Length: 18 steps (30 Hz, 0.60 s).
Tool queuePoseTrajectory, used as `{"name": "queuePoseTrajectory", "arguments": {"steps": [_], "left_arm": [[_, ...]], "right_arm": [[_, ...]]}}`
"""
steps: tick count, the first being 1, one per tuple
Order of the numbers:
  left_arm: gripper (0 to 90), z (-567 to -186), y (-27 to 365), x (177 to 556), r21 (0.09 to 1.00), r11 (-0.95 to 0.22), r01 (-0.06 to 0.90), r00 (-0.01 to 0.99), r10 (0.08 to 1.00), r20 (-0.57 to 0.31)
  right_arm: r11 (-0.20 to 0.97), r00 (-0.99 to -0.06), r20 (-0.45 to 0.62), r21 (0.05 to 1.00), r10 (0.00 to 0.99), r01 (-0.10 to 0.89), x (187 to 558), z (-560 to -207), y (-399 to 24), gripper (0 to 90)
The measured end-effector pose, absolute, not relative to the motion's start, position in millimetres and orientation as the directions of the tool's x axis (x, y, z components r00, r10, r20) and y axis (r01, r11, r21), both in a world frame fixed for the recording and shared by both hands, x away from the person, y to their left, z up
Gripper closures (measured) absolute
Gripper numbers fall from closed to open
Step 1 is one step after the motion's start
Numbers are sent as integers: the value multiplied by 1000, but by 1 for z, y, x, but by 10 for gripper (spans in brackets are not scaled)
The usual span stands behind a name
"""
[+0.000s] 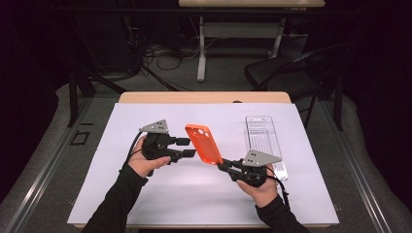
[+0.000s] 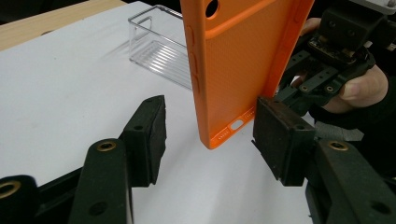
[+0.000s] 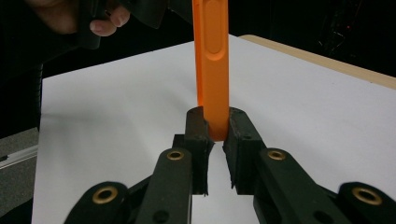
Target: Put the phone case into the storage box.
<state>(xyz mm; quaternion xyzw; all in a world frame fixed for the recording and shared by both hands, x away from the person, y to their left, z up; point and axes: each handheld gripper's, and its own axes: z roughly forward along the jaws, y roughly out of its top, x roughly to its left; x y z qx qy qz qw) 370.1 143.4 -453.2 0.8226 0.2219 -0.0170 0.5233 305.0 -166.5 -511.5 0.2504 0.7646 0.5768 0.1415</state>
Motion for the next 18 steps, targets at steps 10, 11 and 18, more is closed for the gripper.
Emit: {"name": "queuePoseTrajectory", "arguments": {"steps": [10,11,18], "left_arm": [[494,-452,144,376,869,-347,352,920,300,-253],[493,-452,145,376,871,-342,353,920,298,-255],[519,-452,147,379,865,-335,374,914,292,-282]], "right_arm": [[190,-849,94,956,519,222,305,-511,-165,809],[191,-851,94,956,516,222,305,-511,-165,810],[190,-860,99,957,501,220,305,-511,-164,809]]}}
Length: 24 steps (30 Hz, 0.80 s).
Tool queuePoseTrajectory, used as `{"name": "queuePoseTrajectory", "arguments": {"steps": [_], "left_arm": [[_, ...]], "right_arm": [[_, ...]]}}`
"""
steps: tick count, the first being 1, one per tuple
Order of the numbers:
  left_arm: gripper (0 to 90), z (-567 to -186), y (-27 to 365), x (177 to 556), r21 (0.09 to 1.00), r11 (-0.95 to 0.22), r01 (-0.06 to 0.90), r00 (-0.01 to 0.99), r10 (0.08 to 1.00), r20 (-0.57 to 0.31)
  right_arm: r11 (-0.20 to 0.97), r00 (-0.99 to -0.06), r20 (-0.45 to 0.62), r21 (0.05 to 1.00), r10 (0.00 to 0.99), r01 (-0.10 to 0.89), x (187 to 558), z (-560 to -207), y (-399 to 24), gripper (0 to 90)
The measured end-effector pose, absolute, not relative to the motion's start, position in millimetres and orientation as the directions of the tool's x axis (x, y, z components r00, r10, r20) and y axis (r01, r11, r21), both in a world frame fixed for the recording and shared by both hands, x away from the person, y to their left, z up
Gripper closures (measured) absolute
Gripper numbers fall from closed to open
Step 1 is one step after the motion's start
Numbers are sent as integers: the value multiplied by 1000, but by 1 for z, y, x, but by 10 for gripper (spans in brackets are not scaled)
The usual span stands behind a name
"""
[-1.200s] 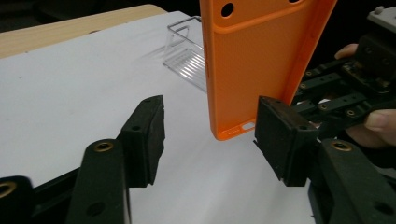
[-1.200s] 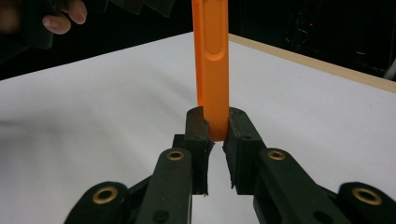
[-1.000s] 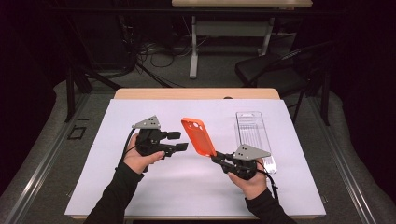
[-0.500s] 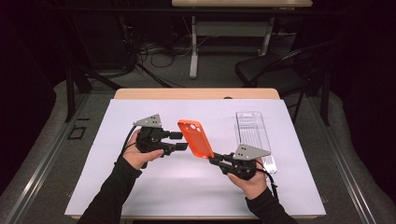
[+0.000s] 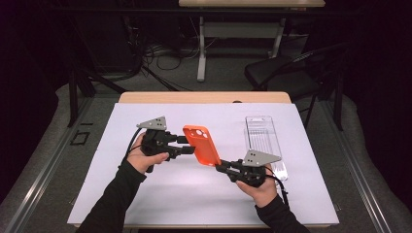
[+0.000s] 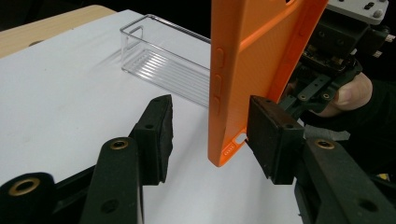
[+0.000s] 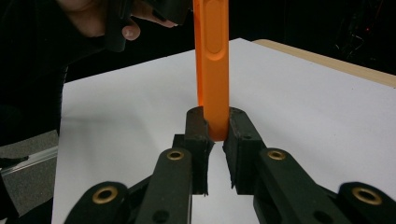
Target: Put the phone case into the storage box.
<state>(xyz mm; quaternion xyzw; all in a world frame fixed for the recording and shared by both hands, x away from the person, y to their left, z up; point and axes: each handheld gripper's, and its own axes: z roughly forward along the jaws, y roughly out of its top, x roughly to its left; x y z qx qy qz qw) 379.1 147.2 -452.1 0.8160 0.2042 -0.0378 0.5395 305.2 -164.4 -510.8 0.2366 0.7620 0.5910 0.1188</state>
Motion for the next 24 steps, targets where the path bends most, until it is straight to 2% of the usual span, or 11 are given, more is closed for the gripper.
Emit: {"name": "queuePoseTrajectory", "arguments": {"steps": [24], "left_arm": [[721,-452,143,381,863,-348,368,922,259,-289]], "right_arm": [[191,-864,102,956,494,222,305,-512,-163,809]]}}
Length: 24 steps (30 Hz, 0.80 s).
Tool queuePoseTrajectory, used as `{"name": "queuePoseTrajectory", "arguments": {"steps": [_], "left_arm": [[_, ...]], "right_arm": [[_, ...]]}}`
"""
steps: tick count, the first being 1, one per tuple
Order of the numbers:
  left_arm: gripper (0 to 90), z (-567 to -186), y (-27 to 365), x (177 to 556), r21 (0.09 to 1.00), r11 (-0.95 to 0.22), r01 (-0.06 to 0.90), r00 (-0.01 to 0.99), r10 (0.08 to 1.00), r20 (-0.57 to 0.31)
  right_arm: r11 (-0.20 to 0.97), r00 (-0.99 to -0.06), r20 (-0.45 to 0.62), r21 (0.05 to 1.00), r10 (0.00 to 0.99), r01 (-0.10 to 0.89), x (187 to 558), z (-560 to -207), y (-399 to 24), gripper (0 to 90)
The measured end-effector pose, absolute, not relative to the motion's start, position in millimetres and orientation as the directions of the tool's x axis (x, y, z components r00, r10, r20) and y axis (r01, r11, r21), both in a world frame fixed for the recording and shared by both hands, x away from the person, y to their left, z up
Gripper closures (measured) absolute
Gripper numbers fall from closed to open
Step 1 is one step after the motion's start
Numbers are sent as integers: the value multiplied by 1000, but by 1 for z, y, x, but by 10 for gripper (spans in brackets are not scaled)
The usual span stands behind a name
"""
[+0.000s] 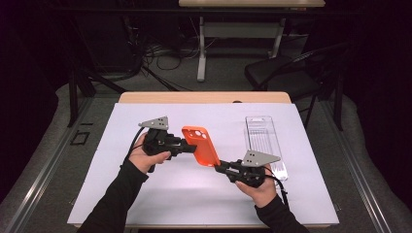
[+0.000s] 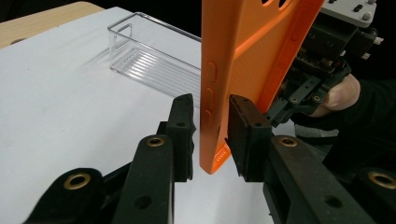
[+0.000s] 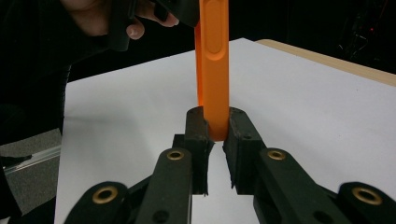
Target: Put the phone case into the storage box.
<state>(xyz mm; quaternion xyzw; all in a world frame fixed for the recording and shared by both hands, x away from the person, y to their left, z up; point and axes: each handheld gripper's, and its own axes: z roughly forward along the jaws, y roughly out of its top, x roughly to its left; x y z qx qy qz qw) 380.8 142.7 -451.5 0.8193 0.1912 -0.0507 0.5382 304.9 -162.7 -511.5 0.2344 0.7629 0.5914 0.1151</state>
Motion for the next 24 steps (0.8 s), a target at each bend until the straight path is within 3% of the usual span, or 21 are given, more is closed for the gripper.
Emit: {"name": "queuePoseTrajectory", "arguments": {"steps": [24], "left_arm": [[800,-452,146,383,867,-347,358,927,242,-286]], "right_arm": [[193,-862,98,956,498,220,306,-512,-164,809]]}}
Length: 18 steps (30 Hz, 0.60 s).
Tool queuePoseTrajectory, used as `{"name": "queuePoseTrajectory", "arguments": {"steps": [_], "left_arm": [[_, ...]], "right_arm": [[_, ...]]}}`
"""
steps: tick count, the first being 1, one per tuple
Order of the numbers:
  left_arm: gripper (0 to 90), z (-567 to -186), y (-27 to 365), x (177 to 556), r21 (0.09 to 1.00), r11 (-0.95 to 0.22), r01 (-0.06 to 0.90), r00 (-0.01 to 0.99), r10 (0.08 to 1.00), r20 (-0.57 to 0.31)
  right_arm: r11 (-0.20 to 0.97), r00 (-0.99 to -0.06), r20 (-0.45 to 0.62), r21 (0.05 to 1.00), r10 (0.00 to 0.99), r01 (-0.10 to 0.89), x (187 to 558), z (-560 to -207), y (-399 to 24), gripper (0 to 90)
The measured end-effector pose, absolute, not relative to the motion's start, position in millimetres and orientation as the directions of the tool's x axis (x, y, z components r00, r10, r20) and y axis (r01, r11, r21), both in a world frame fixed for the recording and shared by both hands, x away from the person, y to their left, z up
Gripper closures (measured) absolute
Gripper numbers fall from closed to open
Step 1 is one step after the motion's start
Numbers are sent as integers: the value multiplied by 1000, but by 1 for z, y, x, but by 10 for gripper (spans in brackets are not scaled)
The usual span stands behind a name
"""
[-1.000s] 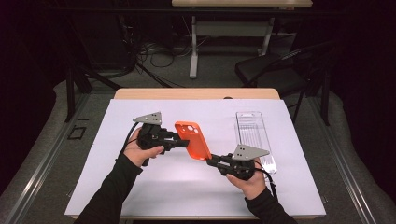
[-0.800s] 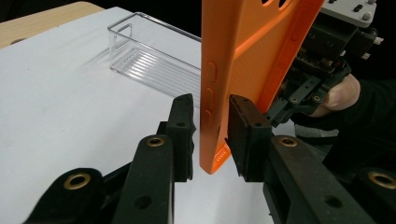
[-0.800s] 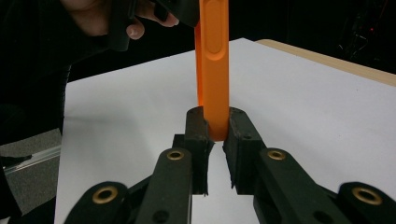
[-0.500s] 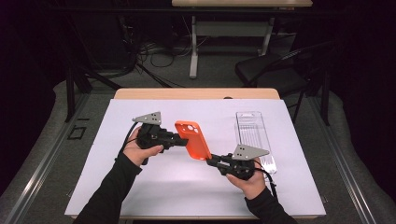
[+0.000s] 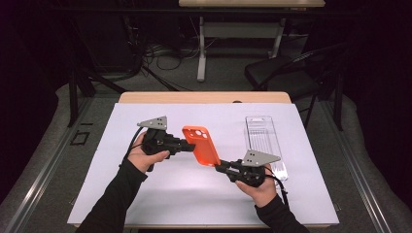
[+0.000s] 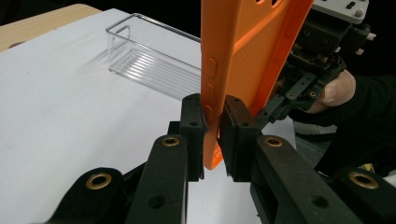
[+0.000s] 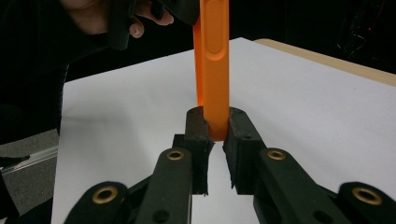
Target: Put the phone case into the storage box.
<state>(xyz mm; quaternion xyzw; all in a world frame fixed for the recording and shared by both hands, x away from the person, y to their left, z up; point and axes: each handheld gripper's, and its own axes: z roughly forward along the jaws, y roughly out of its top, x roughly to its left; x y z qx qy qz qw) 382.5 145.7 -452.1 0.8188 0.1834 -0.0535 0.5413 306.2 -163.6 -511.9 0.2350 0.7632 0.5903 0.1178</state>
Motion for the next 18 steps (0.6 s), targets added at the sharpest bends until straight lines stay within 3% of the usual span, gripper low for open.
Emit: {"name": "queuePoseTrajectory", "arguments": {"steps": [18], "left_arm": [[817,-454,148,387,874,-351,336,938,204,-279]], "right_arm": [[192,-861,99,956,499,222,307,-512,-163,809]]}}
